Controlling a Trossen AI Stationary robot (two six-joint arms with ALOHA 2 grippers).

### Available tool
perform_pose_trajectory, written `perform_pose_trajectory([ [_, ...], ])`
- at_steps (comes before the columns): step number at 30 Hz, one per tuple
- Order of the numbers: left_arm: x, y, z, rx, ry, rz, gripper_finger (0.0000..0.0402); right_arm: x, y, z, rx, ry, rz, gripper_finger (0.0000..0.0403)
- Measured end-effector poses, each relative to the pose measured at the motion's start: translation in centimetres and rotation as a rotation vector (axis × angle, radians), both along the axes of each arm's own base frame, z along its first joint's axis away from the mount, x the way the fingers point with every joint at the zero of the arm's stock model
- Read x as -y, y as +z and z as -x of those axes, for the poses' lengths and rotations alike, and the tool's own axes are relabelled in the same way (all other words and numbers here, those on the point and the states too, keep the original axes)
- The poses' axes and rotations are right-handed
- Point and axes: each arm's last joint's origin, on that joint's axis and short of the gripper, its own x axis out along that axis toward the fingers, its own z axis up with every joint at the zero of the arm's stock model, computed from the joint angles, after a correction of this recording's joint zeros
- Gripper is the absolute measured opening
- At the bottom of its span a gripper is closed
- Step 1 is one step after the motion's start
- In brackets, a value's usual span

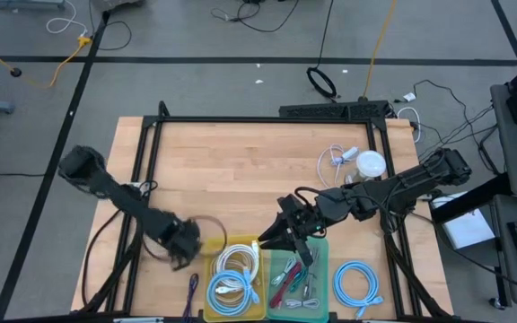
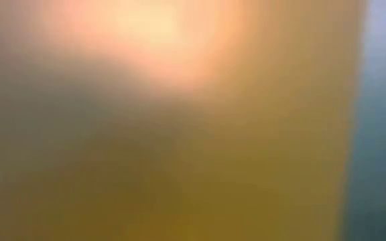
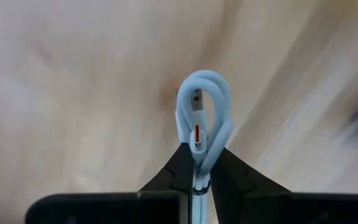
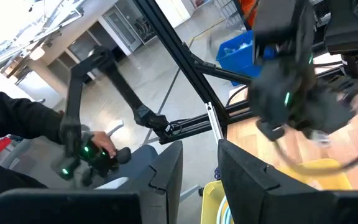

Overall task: Pick & Place USB Port
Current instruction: Put the small white charger cable into the green bin

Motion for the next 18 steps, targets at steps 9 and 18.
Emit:
perform_pose_trajectory([
  [9, -2.9, 10.8, -1.4, 0.999, 0.541, 0.137, 0.0028, 0.0, 0.0, 0.0, 0.001, 0.005, 0.013, 0.0093],
  [18, -3.3, 14.4, -5.2, 1.435, 0.681, 0.353, 0.0028, 0.1, -0.8, 0.1, -0.076, 0.0, 0.039, 0.0093],
])
